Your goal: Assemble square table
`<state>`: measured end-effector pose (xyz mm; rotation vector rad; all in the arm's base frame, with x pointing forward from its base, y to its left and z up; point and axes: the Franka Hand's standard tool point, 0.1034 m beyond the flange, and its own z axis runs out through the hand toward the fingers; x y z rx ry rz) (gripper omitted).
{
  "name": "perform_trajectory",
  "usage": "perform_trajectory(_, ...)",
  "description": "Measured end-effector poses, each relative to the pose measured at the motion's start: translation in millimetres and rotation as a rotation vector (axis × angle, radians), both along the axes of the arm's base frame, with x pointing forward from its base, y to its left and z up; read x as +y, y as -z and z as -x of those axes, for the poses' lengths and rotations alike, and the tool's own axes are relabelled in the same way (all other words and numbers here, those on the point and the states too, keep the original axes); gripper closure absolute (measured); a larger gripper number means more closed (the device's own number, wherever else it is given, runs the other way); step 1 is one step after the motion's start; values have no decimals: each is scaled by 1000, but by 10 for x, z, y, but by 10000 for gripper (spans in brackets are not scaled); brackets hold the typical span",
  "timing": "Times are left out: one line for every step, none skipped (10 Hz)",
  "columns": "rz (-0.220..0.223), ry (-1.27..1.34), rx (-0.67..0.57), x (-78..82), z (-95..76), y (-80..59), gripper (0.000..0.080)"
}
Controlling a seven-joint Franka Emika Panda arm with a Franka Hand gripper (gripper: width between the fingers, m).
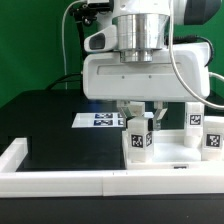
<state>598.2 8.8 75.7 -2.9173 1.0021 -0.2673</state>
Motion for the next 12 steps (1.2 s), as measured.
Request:
perform_trajectory(-26, 126, -4, -3, 5, 1, 509)
perform_trajectory(-47, 233, -5, 8, 7, 4, 509)
perform_trajectory(-82, 421, -7, 14, 9, 3, 508)
perform_trajectory(-99, 503, -6, 16, 7, 3, 508)
perform_trajectory(-113, 566, -5, 20, 7, 3, 508)
perform_trajectory(-122, 618, -6, 20, 6, 1, 508)
perform_trajectory(-128, 637, -6, 18, 6, 1, 508)
perform_trajectory(-135, 658, -7, 14, 5, -1, 507)
perform_trajectory(-131, 634, -6, 15, 6, 1, 507)
perform_trajectory(-113, 539, -5, 0, 7, 2, 325)
perform_trajectory(-109, 509, -1, 12, 14, 9, 208)
perform_trajectory(-85, 384, 1, 21, 16, 15, 208)
